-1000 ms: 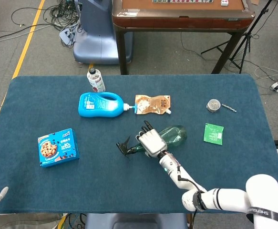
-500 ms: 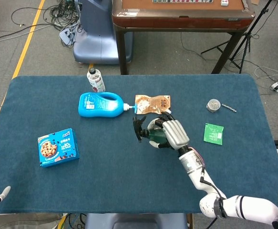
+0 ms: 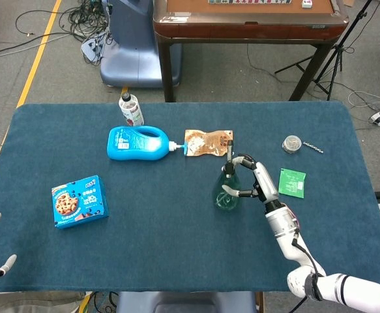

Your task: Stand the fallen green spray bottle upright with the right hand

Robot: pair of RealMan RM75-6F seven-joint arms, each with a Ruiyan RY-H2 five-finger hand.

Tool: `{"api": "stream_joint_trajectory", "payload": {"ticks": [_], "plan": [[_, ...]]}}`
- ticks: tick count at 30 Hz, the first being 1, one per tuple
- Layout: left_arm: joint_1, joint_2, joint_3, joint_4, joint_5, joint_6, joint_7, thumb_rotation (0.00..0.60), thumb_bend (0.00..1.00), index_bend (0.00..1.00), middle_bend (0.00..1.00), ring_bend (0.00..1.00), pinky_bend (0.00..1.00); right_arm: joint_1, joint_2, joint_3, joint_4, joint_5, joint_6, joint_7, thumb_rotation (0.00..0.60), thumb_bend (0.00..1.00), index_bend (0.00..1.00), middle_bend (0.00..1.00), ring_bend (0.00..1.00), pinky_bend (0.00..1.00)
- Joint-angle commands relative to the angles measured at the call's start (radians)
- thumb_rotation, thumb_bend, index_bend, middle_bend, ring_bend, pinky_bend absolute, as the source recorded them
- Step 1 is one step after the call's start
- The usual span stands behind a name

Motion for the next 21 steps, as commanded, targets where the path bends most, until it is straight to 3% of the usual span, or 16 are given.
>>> {"api": "stream_joint_trajectory", "payload": {"ticks": [1,10,21], "plan": [[0.000,-0.001,0.000,0.001,0.000,0.000,0.000,0.600,0.26,0.07,0.00,0.06,0.02,-0.013,-0.027,-0.011,0.068,-0.036,-0.014,0.064,0.600,0.25,0.73,0.42,0.26,0.14],[-0.001,-0.004,0.001,0.005,-0.004,-0.005,-0.001,0.600,0.26,0.07,0.00,0.06,0.02,-0.013,-0.044,-0.041,0.136,-0.108,-0.009,0.132,0.600,0.23,0.66,0.37,0.25,0.14],[-0.002,-0.004,0.001,0.004,0.000,-0.004,0.001,0.600,0.25,0.07,0.00,0.06,0.02,-0.036,-0.012,-0.071,0.155,-0.156,0.022,0.182,0.600,0.08,0.29,0.22,0.13,0.10]]}}
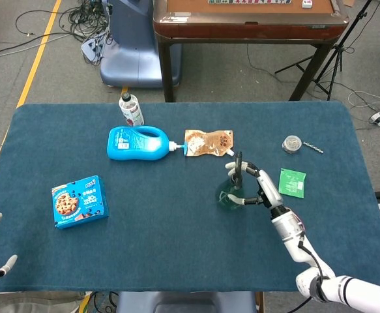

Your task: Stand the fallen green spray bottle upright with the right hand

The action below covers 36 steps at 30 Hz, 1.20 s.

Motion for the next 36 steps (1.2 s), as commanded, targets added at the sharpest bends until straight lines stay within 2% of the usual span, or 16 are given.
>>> {"api": "stream_joint_trajectory", "payload": {"ticks": [1,8,24,27,32,36], "plan": [[0.000,0.000,0.000,-0.001,0.001,0.000,0.001,0.600,0.26,0.07,0.00,0.06,0.02,-0.009,0.009,-0.003,-0.001,-0.001,0.009,0.009,0.600,0.07,0.25,0.20,0.12,0.09],[-0.001,0.001,0.000,-0.005,0.002,0.000,0.005,0.600,0.26,0.07,0.00,0.06,0.02,-0.016,0.029,-0.010,-0.016,-0.008,0.012,0.013,0.600,0.02,0.15,0.14,0.07,0.05],[-0.002,0.003,-0.001,-0.006,0.003,0.002,0.005,0.600,0.26,0.07,0.00,0.06,0.02,-0.020,0.063,-0.017,-0.051,-0.009,0.011,-0.039,0.600,0.02,0.10,0.12,0.05,0.03],[-0.003,0.005,-0.002,-0.008,0.004,0.003,0.005,0.600,0.26,0.07,0.00,0.06,0.02,-0.025,0.080,-0.023,-0.067,-0.002,0.004,-0.078,0.600,0.02,0.09,0.11,0.04,0.02],[-0.002,0.008,-0.006,-0.009,0.001,0.007,0.001,0.600,0.26,0.07,0.00,0.06,0.02,-0.057,0.145,-0.045,-0.137,0.012,0.020,-0.229,0.600,0.02,0.07,0.10,0.04,0.02],[-0.004,0.008,-0.008,-0.007,-0.003,0.005,0.000,0.600,0.25,0.07,0.00,0.06,0.02,-0.101,0.219,-0.070,-0.214,0.026,0.055,-0.392,0.600,0.10,0.07,0.10,0.04,0.02]]}}
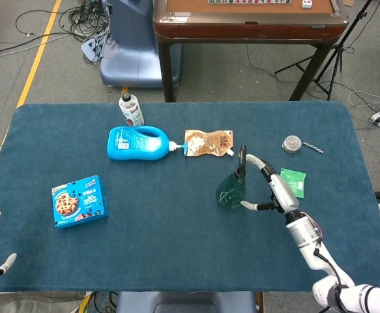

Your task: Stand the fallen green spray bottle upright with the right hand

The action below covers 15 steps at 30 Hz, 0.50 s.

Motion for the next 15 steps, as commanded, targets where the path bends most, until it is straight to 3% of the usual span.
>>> {"api": "stream_joint_trajectory", "payload": {"ticks": [1,10,15], "plan": [[-0.001,-0.001,-0.001,0.001,-0.001,0.000,-0.002,0.600,0.26,0.07,0.00,0.06,0.02,-0.056,0.090,-0.031,-0.097,0.021,0.044,-0.177,0.600,0.12,0.07,0.11,0.04,0.02],[-0.007,-0.003,-0.004,0.003,0.004,-0.003,-0.001,0.600,0.26,0.07,0.00,0.06,0.02,-0.178,0.242,-0.069,-0.276,0.094,0.165,-0.509,0.600,0.18,0.12,0.18,0.04,0.02],[-0.011,-0.004,-0.005,0.002,0.004,-0.006,-0.002,0.600,0.26,0.07,0.00,0.06,0.02,-0.240,0.299,-0.097,-0.345,0.097,0.224,-0.593,0.600,0.18,0.12,0.19,0.04,0.02]]}}
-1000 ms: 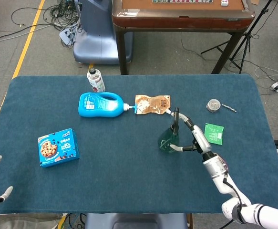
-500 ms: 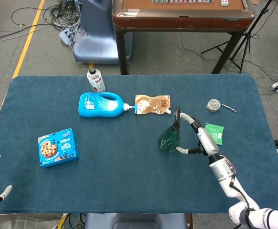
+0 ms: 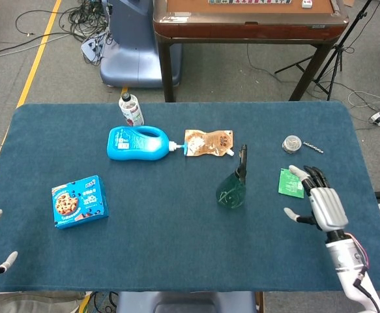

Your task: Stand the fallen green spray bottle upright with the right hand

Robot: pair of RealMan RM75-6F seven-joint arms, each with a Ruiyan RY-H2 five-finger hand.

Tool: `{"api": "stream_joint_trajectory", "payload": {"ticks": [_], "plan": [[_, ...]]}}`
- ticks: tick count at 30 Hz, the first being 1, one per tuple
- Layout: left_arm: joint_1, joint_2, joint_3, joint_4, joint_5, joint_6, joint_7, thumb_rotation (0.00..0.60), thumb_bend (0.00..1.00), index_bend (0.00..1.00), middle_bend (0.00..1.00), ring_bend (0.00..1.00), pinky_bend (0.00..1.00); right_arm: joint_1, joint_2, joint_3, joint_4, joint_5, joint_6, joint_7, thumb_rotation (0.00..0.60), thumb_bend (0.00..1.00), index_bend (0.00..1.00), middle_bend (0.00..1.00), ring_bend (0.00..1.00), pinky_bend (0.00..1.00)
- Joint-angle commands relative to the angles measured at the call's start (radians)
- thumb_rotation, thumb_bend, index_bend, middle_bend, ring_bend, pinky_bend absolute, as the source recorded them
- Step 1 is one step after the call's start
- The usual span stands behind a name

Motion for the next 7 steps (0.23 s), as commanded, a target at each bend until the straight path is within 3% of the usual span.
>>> {"api": "stream_joint_trajectory", "payload": {"ticks": [1,7], "plan": [[-0.002,-0.001,0.000,-0.001,-0.002,-0.004,-0.001,0.600,0.25,0.07,0.00,0.06,0.02,-0.064,0.053,-0.031,-0.057,0.009,0.061,-0.051,0.600,0.18,0.12,0.19,0.04,0.02],[-0.003,0.002,-0.001,-0.005,0.002,0.000,0.003,0.600,0.26,0.07,0.00,0.06,0.02,-0.143,0.089,-0.066,-0.094,-0.026,0.136,-0.042,0.600,0.18,0.12,0.19,0.04,0.02]]}}
